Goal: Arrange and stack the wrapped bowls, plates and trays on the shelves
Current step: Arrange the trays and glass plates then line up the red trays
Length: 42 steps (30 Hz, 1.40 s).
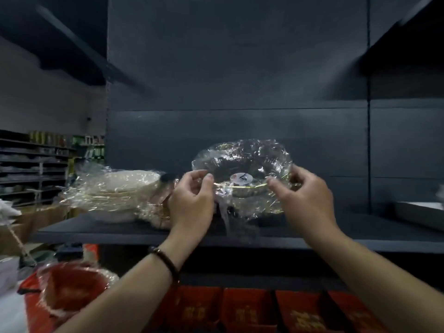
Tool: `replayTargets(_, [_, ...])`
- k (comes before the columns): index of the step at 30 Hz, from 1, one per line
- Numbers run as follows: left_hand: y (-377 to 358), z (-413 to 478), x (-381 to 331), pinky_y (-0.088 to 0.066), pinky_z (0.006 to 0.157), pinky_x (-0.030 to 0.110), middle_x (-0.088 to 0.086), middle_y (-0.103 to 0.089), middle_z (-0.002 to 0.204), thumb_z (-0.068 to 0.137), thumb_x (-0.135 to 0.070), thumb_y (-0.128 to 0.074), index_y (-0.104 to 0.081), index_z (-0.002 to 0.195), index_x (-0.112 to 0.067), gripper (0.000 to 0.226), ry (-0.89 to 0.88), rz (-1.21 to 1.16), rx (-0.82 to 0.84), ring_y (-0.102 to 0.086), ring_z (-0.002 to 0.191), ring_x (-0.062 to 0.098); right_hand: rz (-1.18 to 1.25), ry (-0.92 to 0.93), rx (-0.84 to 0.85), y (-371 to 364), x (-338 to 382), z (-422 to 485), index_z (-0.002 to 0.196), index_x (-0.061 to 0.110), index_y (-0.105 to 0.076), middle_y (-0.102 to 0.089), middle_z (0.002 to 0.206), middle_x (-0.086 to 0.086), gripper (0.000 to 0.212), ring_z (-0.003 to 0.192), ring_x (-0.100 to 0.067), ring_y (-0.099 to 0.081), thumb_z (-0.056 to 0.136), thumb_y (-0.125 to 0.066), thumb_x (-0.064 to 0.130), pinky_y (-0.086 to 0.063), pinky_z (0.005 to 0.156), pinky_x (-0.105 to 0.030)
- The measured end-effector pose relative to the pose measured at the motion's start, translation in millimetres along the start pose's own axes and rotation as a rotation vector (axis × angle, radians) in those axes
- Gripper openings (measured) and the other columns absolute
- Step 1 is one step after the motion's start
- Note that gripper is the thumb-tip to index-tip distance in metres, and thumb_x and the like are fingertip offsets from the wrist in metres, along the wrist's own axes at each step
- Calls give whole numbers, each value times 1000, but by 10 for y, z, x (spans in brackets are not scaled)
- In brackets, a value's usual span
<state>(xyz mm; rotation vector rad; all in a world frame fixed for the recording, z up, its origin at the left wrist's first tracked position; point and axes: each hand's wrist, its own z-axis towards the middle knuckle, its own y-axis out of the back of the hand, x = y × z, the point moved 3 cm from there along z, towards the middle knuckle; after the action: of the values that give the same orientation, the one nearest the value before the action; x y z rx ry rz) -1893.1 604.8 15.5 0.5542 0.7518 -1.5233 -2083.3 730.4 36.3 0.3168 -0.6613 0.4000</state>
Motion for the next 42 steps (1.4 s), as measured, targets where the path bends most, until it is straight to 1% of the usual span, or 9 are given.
replayTargets(5, [-505,470,54,-52,71,22,-10,-75,94,100,-50,-62,-70,110,-33,22,-46,203,243,-69,85,9,-74,-40,-35,31,-212,639,83,14,-65,-65,72,6,31,67,-8,-59,91,-76,42,-43,61,-28])
replayTargets(9, [-864,749,150,-46,59,14,-6,-73,94,102,-52,-59,-65,116,-33,25,-43,296,371,-65,74,5,-109,-128,-24,-54,-522,1028,126,13,-72,-72,99,2,52,87,-17,-64,87,-79,48,-41,78,-23])
replayTargets(15, [-1277,892,435,-43,61,25,-4,-73,95,110,-53,-42,-56,134,-25,40,-60,432,536,-64,68,7,-180,-163,23,-358,-964,1285,134,6,-69,-73,119,-8,56,122,-30,-65,97,-69,49,-44,93,-27])
replayTargets(22, [-1407,812,741,-55,94,36,-1,-70,95,111,-38,-44,-39,75,-35,36,0,622,673,-71,97,30,-562,-216,144,-572,-1469,1329,126,25,-75,-53,148,-11,60,139,-39,-44,92,-59,72,-40,112,-52])
replayTargets(26, [-1473,780,870,-33,125,56,16,-48,155,112,-39,-40,-58,99,-27,25,-81,719,685,-51,138,36,-660,-136,177,-580,-1481,1275,123,26,-75,-57,144,-11,55,140,-40,-39,97,-53,69,-35,111,-53])
replayTargets(30, [-1504,825,918,-57,80,35,-8,-53,106,113,-31,-38,-57,94,-16,30,-93,632,715,-49,73,5,-711,-113,210,-570,-1497,1238,127,27,-72,-59,140,-12,53,139,-39,-40,101,-48,67,-32,112,-55])
replayTargets(32, [-1488,814,896,-39,58,29,-5,-48,98,112,-24,-37,-51,82,-12,35,-21,581,727,-44,66,12,-742,-95,217,-603,-1471,1211,122,24,-70,-60,138,-12,50,137,-39,-40,103,-45,62,-31,112,-56])
replayTargets(38, [-1341,660,773,-45,62,25,5,-66,108,114,-26,-36,-50,121,-19,18,22,468,695,-56,77,12,-815,-79,229,-705,-1335,1078,120,19,-64,-55,139,-13,47,141,-38,-31,103,-40,55,-27,110,-56])
replayTargets(42, [-1081,531,633,-43,62,8,0,-69,126,108,-21,-52,-54,150,-22,41,-120,465,602,-65,81,-1,-721,162,103,-729,-1110,891,121,21,-68,-60,135,-4,35,135,-28,-35,101,-52,45,-26,108,-51])
